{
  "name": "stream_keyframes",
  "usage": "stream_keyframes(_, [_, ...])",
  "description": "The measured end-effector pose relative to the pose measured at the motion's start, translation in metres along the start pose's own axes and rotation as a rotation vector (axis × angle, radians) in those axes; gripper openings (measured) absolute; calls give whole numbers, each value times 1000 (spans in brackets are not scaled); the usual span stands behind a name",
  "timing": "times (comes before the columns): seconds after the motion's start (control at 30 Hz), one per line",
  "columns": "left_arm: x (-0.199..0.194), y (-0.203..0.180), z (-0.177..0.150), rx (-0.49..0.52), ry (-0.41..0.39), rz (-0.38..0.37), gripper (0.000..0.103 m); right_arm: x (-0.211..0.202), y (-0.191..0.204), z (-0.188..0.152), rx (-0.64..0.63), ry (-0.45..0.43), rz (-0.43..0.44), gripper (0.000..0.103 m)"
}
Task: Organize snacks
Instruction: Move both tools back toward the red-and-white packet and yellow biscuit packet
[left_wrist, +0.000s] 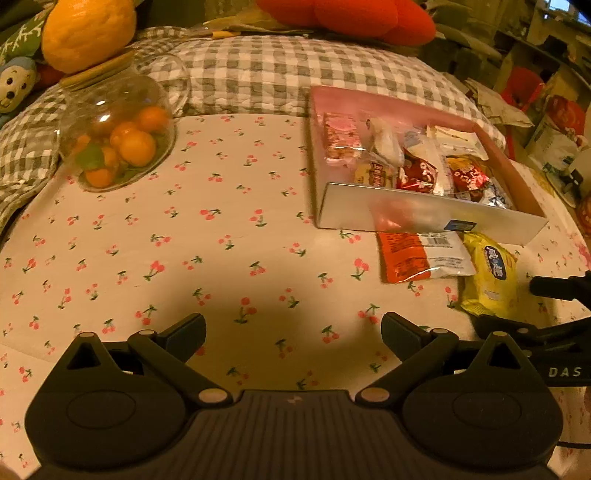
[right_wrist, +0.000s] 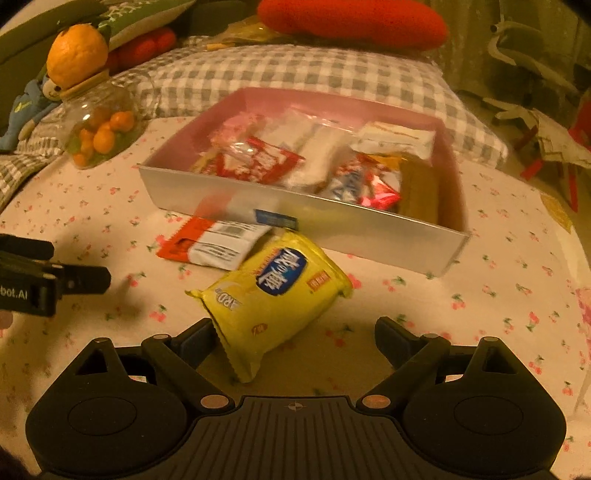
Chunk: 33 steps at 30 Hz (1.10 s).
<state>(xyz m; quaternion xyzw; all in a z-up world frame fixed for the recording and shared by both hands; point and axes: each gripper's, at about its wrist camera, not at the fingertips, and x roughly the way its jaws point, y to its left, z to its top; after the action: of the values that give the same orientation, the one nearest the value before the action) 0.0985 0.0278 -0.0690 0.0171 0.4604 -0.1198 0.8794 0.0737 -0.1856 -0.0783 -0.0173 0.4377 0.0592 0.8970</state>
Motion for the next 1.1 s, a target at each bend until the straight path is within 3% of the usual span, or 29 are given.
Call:
stream_keyframes(0.33, [11, -27, 6, 33, -48, -64, 101, -10, -60, -13, 97, 21, -91, 96])
stream_keyframes(0.5, [19, -36, 10, 131, -128, -149, 101, -15, -73, -18, 81, 43, -49, 96])
stream_keyframes(0.6, [27, -35, 14, 144, -128, -173, 100, -17, -71, -18, 50, 53, 9, 96])
stream_keyframes(0.7, [31, -31, 16, 105, -127, -225, 91, -16, -66, -16, 21, 59, 34, 96])
stream_keyframes(0.77, [34, -31, 17, 85, -117, -248, 77, -15, -63, -14, 23, 59, 43, 96])
stream_keyframes(0.8, [33, -31, 16, 85, -125, -246, 76, -14, -62, -13, 30, 57, 51, 96])
stream_keyframes(0.9, [30, -37, 14, 103, -127, -258, 59, -14, -62, -10, 69, 43, 79, 96])
stream_keyframes(0.97, [29, -42, 14, 110, -126, -274, 43, -12, -62, -8, 95, 35, 98, 96])
stream_keyframes(1.1, [30, -49, 14, 92, -129, -272, 37, -8, -55, -4, 115, 19, 111, 96])
